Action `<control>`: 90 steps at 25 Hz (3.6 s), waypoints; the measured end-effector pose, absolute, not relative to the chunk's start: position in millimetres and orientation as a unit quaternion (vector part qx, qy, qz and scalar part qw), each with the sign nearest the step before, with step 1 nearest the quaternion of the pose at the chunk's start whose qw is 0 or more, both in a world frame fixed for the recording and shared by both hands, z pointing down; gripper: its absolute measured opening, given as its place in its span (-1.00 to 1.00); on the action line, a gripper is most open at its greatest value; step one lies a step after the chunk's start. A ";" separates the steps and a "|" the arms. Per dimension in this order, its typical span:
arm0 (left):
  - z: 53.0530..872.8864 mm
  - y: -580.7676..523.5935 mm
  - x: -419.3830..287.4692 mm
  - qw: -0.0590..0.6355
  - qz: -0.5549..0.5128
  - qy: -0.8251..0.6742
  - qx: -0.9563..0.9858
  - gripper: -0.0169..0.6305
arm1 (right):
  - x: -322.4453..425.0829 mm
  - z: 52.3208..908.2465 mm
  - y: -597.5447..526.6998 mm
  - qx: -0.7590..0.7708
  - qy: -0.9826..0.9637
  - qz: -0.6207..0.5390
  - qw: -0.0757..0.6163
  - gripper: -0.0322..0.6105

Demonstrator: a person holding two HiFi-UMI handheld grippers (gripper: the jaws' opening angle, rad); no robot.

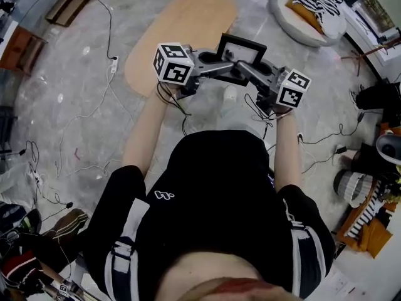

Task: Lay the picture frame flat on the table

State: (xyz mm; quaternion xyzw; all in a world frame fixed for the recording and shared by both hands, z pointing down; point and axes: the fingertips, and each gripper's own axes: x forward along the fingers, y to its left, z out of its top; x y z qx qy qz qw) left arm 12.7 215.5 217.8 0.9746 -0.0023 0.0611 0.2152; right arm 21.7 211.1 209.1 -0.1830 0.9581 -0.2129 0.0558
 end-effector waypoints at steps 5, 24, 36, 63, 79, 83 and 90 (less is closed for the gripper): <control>231.7 118.6 39.5 0.236 0.058 -0.030 0.970 -0.82 | 49.0 223.2 113.3 -0.169 0.957 -0.232 0.046 -0.80; 295.8 -132.2 104.5 0.341 0.072 -0.113 0.930 -0.80 | 114.5 289.9 -140.7 -0.121 0.932 -0.339 0.036 -0.78; 372.0 -155.0 28.1 0.442 0.074 -0.162 0.879 -0.80 | 39.7 368.4 -165.3 -0.084 0.892 -0.443 0.023 -0.75; 609.7 -163.6 -27.4 0.586 0.015 -0.152 0.795 -0.86 | -2.3 617.8 -176.6 -0.117 0.814 -0.567 -0.057 -0.63; 693.1 -160.4 -91.0 0.569 0.063 -0.331 0.750 -0.59 | 1.0 708.2 -204.7 -0.162 0.768 -0.611 -0.097 -0.70; 696.3 -152.0 -86.2 0.575 0.050 -0.342 0.741 -0.88 | -9.8 724.8 -211.7 -0.168 0.764 -0.611 -0.123 -0.70; 705.6 -152.9 -85.4 0.586 0.028 -0.345 0.732 -0.90 | -36.3 748.4 -218.5 -0.206 0.751 -0.604 -0.167 -0.71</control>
